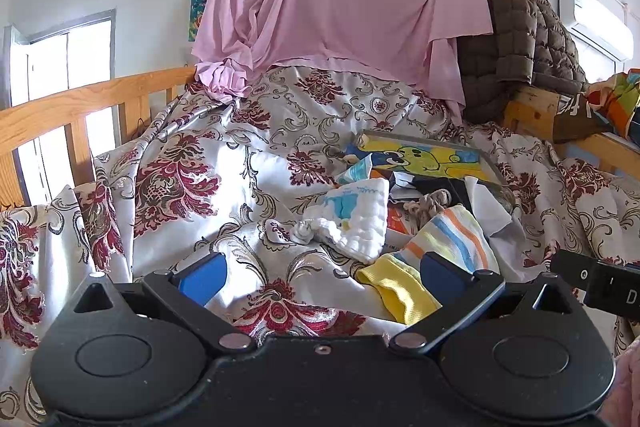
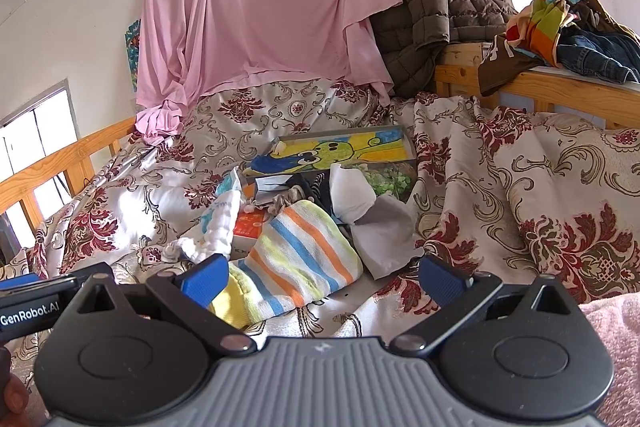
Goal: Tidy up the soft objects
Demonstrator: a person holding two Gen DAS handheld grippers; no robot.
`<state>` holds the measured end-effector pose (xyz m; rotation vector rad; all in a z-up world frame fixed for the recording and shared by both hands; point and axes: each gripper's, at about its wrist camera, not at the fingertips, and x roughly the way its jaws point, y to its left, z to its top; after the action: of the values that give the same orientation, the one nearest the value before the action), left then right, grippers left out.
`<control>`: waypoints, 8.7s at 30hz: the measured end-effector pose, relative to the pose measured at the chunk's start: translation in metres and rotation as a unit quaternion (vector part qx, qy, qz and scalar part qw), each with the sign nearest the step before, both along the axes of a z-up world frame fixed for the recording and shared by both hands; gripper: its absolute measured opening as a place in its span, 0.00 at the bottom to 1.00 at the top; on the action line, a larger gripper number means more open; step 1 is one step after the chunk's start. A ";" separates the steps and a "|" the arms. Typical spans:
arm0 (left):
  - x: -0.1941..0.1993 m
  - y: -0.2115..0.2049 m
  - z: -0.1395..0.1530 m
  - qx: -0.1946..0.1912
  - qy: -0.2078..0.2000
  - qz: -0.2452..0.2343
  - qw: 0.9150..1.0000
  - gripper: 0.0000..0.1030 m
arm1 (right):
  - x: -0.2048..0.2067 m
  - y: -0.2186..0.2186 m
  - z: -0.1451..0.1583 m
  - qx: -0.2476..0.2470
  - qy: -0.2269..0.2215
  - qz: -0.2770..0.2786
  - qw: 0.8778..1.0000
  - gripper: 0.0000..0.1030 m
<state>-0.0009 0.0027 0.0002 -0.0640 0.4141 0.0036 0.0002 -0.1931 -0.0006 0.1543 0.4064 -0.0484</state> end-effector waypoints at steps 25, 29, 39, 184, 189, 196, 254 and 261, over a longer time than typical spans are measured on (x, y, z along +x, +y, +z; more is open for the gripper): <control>0.000 0.000 0.000 0.000 -0.001 0.001 1.000 0.99 | 0.000 0.000 0.000 0.000 -0.001 0.000 1.000 1.00; 0.000 0.000 0.000 0.000 -0.001 0.001 1.000 0.99 | 0.000 0.000 0.000 0.000 -0.001 0.000 1.000 1.00; -0.001 0.000 0.000 0.000 -0.002 0.001 1.000 0.99 | 0.000 0.000 0.000 0.000 -0.001 0.000 1.000 1.00; 0.197 -0.021 -0.009 0.050 0.235 -0.230 0.943 0.29 | 0.123 0.056 -0.042 -0.192 0.040 0.243 0.950 0.23; 0.191 -0.021 0.012 0.040 0.188 -0.217 0.957 0.29 | 0.106 0.064 -0.031 -0.237 -0.033 0.230 0.943 0.23; 0.198 -0.026 0.036 0.025 0.137 -0.202 0.970 0.29 | 0.120 0.041 -0.008 -0.194 -0.078 0.174 0.962 0.23; 0.515 -0.177 -0.055 -0.039 0.168 -0.229 0.958 0.47 | 0.412 -0.158 -0.040 -0.052 0.063 0.021 0.996 0.69; 0.494 -0.167 -0.032 -0.044 0.139 -0.213 0.966 0.64 | 0.375 -0.153 -0.006 -0.063 0.005 -0.005 0.998 0.93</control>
<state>0.4933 -0.1639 -0.0323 -0.0611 0.7026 -0.4347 0.3756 -0.3466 -0.0069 0.0311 0.4107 -0.0855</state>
